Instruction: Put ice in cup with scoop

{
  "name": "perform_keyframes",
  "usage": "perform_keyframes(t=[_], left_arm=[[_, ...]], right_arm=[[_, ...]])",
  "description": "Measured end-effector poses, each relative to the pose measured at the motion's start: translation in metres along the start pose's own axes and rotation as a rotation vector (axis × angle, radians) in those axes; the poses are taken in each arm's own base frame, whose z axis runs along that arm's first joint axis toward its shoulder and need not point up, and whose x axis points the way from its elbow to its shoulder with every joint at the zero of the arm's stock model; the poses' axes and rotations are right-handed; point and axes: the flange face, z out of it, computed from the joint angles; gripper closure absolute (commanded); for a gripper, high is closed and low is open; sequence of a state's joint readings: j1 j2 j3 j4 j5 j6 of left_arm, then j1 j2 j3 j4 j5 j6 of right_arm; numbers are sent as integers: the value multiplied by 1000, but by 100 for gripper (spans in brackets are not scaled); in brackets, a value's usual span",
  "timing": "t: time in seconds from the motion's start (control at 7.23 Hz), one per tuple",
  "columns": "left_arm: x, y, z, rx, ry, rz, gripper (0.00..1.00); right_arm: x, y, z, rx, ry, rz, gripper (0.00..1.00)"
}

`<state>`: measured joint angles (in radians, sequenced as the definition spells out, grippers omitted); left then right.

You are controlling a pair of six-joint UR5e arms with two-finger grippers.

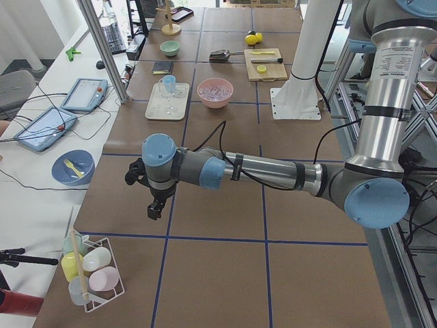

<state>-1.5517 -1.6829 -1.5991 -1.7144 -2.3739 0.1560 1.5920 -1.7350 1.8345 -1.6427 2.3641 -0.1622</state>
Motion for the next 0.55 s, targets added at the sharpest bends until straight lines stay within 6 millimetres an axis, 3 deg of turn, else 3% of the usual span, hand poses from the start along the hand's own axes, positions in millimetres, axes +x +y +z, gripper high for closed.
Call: perform_keyframes(t=[0.55], left_arm=[[16, -22, -15, 153, -16, 109, 0]], right_arm=[[-8, -7, -9, 20, 2, -21, 0]])
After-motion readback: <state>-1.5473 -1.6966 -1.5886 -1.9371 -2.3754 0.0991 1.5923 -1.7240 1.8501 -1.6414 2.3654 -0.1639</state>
